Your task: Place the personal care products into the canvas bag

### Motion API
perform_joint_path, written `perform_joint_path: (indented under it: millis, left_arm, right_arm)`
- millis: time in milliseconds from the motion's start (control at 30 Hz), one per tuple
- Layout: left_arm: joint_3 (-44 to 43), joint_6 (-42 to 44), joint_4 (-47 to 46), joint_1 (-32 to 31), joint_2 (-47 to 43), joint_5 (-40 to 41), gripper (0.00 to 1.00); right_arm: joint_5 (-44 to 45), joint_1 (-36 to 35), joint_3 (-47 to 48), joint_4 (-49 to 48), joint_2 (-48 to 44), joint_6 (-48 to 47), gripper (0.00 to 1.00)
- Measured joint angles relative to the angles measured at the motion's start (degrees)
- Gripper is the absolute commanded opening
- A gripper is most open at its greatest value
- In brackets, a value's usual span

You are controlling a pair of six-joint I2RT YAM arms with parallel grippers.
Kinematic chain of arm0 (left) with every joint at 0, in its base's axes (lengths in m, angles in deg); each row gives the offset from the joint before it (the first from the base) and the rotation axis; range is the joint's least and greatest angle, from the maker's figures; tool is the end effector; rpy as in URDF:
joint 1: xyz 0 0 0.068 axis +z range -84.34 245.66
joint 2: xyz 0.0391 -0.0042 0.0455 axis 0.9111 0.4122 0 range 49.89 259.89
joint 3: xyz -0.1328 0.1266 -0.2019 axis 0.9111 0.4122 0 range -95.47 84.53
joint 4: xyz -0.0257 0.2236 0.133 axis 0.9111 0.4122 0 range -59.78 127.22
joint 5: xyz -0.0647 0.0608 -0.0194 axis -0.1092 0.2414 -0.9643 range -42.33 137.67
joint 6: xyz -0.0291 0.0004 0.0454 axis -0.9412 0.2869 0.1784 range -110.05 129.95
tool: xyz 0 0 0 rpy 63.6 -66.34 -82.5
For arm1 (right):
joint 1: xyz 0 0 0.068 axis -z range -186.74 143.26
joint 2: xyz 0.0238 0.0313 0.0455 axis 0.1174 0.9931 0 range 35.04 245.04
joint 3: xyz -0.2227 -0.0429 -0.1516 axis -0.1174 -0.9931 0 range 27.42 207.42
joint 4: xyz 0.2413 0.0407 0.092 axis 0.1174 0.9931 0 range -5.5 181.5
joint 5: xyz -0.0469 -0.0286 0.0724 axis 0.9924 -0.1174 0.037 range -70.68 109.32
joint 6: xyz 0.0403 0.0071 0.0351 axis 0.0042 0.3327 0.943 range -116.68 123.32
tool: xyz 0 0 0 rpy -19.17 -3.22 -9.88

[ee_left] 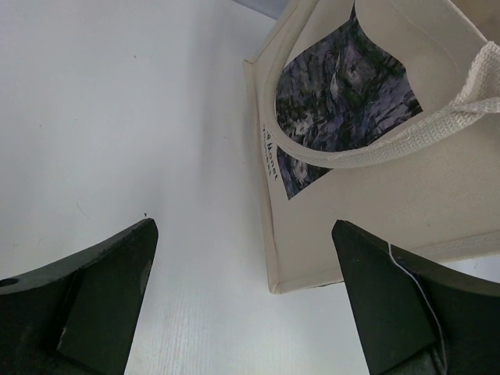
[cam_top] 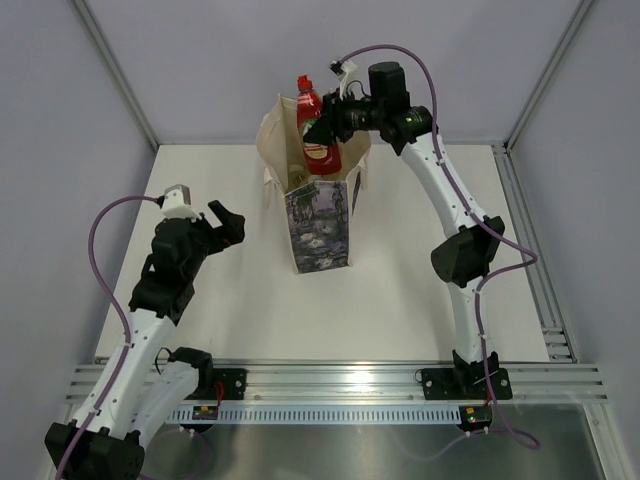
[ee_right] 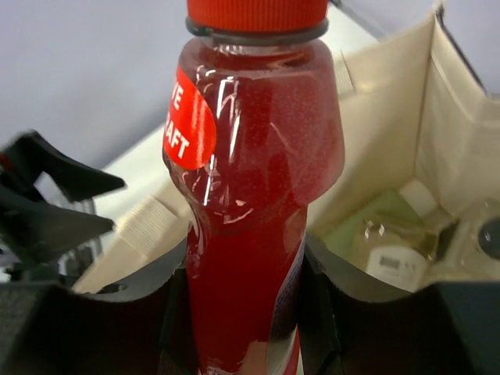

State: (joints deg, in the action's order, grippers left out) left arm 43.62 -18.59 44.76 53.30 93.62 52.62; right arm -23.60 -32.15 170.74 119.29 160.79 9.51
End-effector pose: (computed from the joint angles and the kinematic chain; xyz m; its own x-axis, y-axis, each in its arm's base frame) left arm 0.1777 -0.0359 0.3111 -0.3196 -0.4172 -0.8508 -0.0226 0.9010 -0.4333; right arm 0.4278 0.2301 0.4294 -0.3630 -0.0850 -0.9279 -0.8676 0.3939 0.3034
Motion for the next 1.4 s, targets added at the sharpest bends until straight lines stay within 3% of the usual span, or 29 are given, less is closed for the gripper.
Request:
perform_joint_path:
  millis: [200,400,433,467,567,833,1000,1167,1400]
  left_arm:
    - [0.00,0.07,-0.09,0.24,0.85,-0.02,0.99]
    - [0.00,0.11,-0.59,0.44,1.31,-0.02,0.99]
    - [0.00,0.09,-0.79,0.44,1.27,-0.02,0.99]
    - [0.07,0.11,-0.94,0.46,1.20,-0.02,0.99]
    - [0.17,0.11,-0.92,0.59,0.48,-0.04,0.99]
    - [0.96,0.11,-0.85,0.83,-3.15,0.02,0.99]
    - [1.20,0.15,0.11,0.98,-4.57,0.26,0.99]
    - [1.20,0.22,1.36,0.98,-6.32,0.74,0.99]
    - [1.20,0.48,2.47,1.07,-6.08,1.01,0.99]
  right_arm:
    - [3.41,-0.11,-3.58,5.95,0.00,-9.99,0.01]
    - [7.78,-0.11,-4.83,11.80,0.00,-18.27,0.19]
    - [8.28,-0.11,-4.83,12.46,0.00,-19.17,0.27]
    - [8.90,-0.13,-4.83,13.07,0.00,-20.17,0.54]
    - [10.69,-0.20,-4.83,14.27,0.00,-22.49,0.99]
    - [16.72,-0.20,-3.08,14.40,-3.13,-25.62,1.00]
    - [23.87,0.33,-4.83,12.76,-9.31,-21.70,1.00]
    - [29.64,5.22,-17.11,8.74,-21.66,-15.63,1.00]
    - [42.01,14.64,-45.81,0.02,-39.58,-9.01,0.99]
